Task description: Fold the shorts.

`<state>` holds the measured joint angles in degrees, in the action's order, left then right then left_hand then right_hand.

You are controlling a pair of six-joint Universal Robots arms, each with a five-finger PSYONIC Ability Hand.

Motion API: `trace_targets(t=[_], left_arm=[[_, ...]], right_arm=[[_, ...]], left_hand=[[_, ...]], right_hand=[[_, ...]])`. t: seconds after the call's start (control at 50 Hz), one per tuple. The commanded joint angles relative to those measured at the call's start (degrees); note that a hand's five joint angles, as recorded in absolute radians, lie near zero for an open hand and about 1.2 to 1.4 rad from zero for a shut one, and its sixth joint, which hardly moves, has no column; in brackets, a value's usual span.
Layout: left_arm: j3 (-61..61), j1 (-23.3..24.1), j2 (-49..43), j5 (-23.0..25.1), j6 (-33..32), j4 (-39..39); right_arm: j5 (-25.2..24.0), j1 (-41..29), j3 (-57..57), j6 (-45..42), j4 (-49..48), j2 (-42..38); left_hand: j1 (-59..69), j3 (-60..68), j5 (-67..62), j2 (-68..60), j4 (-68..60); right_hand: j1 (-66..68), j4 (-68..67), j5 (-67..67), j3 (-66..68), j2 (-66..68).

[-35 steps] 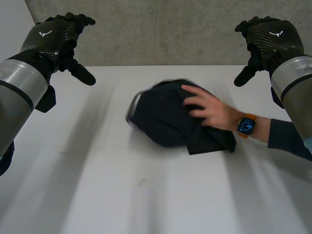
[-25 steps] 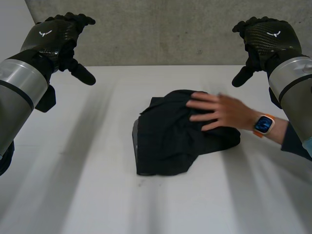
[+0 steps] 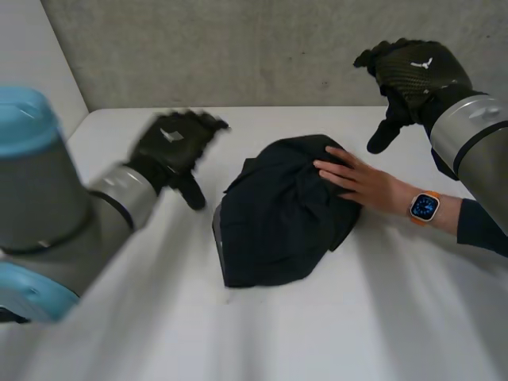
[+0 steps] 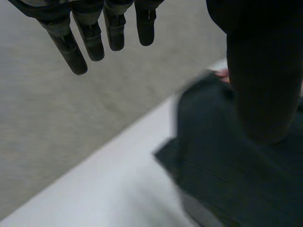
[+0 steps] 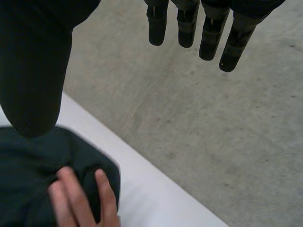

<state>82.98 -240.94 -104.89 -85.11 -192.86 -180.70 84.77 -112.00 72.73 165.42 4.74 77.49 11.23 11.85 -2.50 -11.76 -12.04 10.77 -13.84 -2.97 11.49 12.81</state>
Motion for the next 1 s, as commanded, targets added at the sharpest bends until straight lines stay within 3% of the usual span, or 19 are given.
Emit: trace_targets(t=[0.02, 0.32, 0.46, 0.58, 0.78, 1.0], left_arm=[[7.54, 8.03, -3.56, -0.15, -7.62, -0.97], [12.91, 8.12, -3.91, -1.73, -6.92, -1.76], [13.35, 9.61, -7.42, -3.40, -6.12, -5.98], [11.33, 11.19, -12.35, -5.07, -6.39, -9.06], [5.97, 11.28, -17.71, -5.60, -6.83, -9.06], [-0.53, 11.28, -24.30, -6.91, -7.09, -8.18]], right_arm=[[-1.27, 0.38, 4.68, -2.74, 2.73, -1.81], [-1.54, 0.47, 15.06, -3.09, -3.07, -2.87], [-1.45, -0.23, 15.95, -3.09, -3.78, -4.63], [-1.45, -0.23, 16.56, -3.09, -3.87, -5.77], [-1.45, -0.24, 17.00, -3.09, -3.95, -7.70], [-1.45, -0.32, 17.09, -3.09, -3.95, -8.49]], left_hand=[[1.50, 0.89, -0.23, -0.98, -0.69], [2.18, 1.56, -0.90, -1.65, -1.36], [5.70, 5.08, -4.43, -5.17, -4.89], [9.58, 8.96, -8.31, -9.05, -8.77], [10.75, 10.14, -9.48, -10.23, -9.94], [20.33, 19.71, -19.06, -19.80, -19.52]], right_hand=[[-0.77, 3.84, 2.97, -1.49, -2.81], [-0.77, 3.84, 2.97, -1.49, -2.81], [-0.77, 3.84, 2.97, -1.49, -2.81], [-0.77, 3.84, 2.97, -1.49, -2.81], [-0.77, 3.84, 2.97, -1.49, -2.81], [-0.77, 3.84, 2.97, -1.49, -2.81]])
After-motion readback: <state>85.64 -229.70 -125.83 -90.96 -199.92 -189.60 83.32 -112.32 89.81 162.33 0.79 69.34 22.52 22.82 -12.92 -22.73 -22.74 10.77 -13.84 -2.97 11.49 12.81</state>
